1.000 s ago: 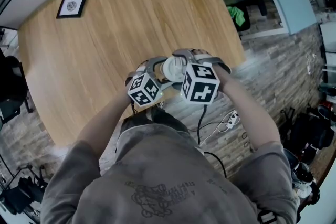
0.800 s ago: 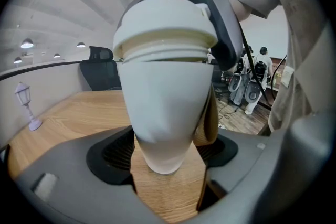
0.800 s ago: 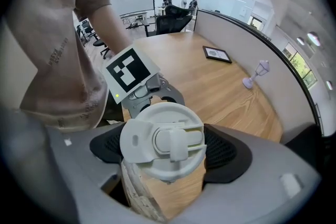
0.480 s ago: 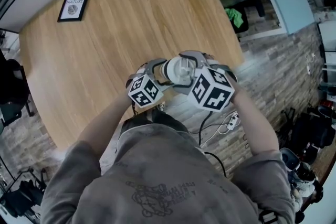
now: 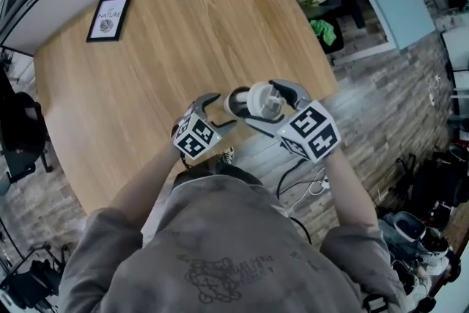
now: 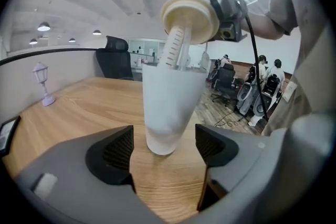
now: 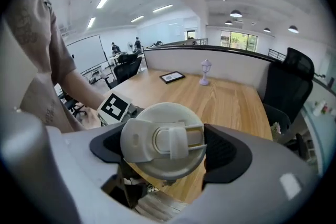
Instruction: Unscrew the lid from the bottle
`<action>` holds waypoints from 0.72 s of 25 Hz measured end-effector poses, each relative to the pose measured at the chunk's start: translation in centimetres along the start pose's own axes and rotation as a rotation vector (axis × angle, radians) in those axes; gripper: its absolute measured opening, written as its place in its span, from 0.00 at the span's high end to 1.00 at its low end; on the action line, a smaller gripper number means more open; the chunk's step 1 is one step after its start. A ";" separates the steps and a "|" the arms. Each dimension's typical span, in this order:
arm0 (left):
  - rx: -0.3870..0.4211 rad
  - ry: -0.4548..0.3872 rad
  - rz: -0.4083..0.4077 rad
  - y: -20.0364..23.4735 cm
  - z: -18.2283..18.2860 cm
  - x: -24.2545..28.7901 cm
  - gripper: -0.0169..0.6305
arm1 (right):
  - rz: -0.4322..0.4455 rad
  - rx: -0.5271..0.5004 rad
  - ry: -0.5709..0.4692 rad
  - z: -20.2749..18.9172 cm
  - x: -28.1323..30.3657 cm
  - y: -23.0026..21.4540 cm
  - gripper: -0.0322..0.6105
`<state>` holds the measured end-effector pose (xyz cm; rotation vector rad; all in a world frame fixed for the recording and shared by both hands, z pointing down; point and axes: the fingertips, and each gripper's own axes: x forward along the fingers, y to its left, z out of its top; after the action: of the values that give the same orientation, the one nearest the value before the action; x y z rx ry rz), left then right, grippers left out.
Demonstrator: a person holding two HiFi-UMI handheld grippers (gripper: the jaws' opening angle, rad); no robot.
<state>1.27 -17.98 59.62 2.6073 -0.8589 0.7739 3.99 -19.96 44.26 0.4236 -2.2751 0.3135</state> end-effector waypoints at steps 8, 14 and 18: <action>-0.155 -0.052 0.083 1.0 0.6 -6.6 0.41 | -0.053 0.232 -0.147 -0.3 -1.7 -0.1 0.26; -0.239 -0.158 0.169 2.2 3.0 -12.1 0.44 | -0.088 0.368 -0.241 -0.5 -2.9 -0.2 0.26; -0.255 -0.231 0.209 2.8 5.3 -15.1 0.45 | -0.117 0.407 -0.284 -0.7 -3.3 0.3 0.26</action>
<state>-8.60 -15.41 46.98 2.4348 -1.2236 0.3830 6.42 -18.82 42.21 0.8529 -2.4458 0.6987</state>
